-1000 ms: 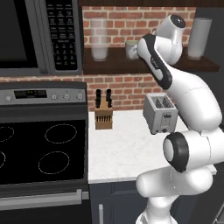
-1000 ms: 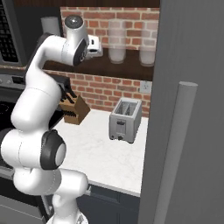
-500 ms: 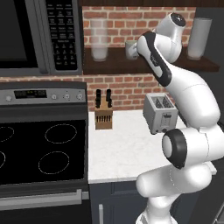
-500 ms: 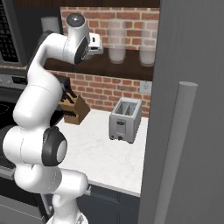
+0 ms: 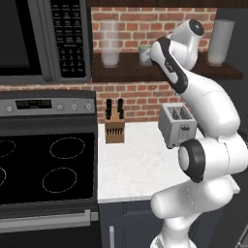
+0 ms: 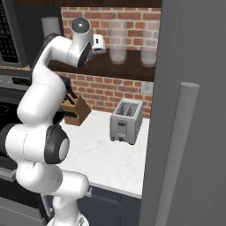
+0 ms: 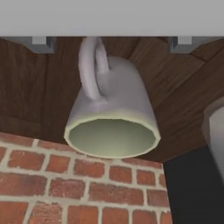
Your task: Gather all objects into one cabinet and sort the glasses and bowls to opposite sides.
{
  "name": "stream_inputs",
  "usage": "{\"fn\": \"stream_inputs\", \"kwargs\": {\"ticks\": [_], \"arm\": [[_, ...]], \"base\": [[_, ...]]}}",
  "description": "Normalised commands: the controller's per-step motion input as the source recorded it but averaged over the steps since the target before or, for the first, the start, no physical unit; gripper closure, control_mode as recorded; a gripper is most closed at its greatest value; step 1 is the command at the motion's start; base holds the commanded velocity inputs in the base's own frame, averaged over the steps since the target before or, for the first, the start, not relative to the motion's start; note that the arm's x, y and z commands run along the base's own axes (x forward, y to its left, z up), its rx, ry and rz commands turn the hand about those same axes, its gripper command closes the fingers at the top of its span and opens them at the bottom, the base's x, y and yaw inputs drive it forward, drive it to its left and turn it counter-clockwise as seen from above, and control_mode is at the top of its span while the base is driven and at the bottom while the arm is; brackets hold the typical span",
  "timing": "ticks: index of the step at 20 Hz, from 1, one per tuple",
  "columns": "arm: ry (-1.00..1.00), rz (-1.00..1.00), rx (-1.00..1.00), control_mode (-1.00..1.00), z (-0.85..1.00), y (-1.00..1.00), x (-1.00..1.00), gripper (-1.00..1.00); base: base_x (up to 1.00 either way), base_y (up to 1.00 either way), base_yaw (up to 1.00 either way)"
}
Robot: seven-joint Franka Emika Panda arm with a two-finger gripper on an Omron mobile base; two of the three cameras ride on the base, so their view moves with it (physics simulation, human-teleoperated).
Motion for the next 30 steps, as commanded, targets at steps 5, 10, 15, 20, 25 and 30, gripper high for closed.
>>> {"fn": "stream_inputs", "kwargs": {"ticks": [5, 10, 15, 20, 25, 30], "arm": [[0.00, 0.01, 0.00, -1.00, 0.00, -0.02, 0.30, -1.00], [0.00, 0.00, 0.00, -1.00, 0.00, 0.00, 0.19, -1.00], [0.00, 0.01, 0.00, -1.00, 0.00, 0.00, 0.18, -1.00], [0.00, 0.02, 0.00, -1.00, 0.00, 0.00, 0.16, -1.00], [0.00, 0.03, 0.00, -1.00, 0.00, 0.00, 0.02, -1.00], [0.00, 0.04, 0.00, -1.00, 0.00, 0.00, 0.00, -1.00]], "base": [[0.00, 0.00, 0.00], [0.00, 0.00, 0.00], [0.00, 0.00, 0.00], [0.00, 0.00, 0.00], [0.00, 0.00, 0.00], [0.00, 0.00, 0.00]]}}
